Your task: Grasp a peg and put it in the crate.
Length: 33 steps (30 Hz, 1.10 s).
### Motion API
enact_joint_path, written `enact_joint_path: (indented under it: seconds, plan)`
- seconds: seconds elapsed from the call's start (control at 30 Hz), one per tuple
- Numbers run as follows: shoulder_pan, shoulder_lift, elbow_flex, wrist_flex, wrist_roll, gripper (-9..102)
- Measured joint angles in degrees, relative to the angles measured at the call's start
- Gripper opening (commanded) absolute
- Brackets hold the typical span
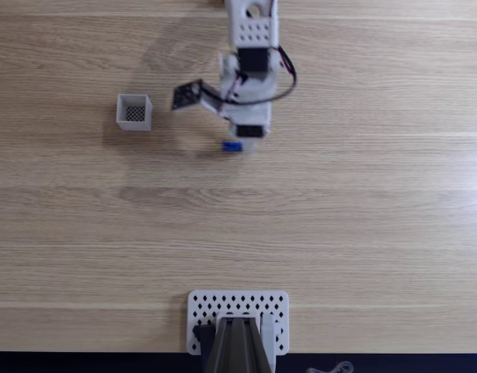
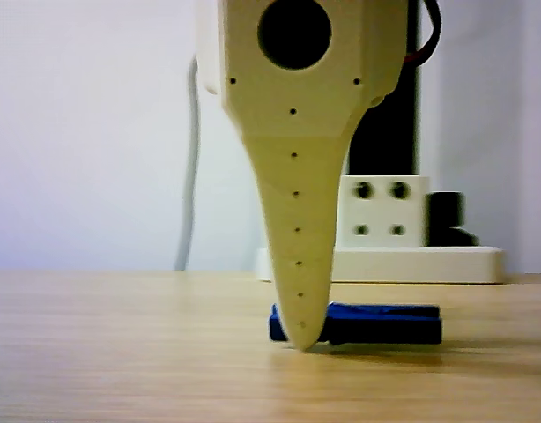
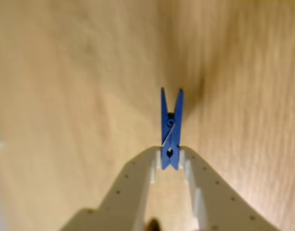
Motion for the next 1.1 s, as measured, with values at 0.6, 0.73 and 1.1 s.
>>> enact_joint_path:
  seconds: [0.6,0.73,1.1]
  plan:
    - [10.46,34.98,41.84,-45.18,-34.80,0]
    - [13.54,36.12,49.13,-49.48,-50.62,0]
    - [29.88,36.47,57.13,-57.74,-77.17,0]
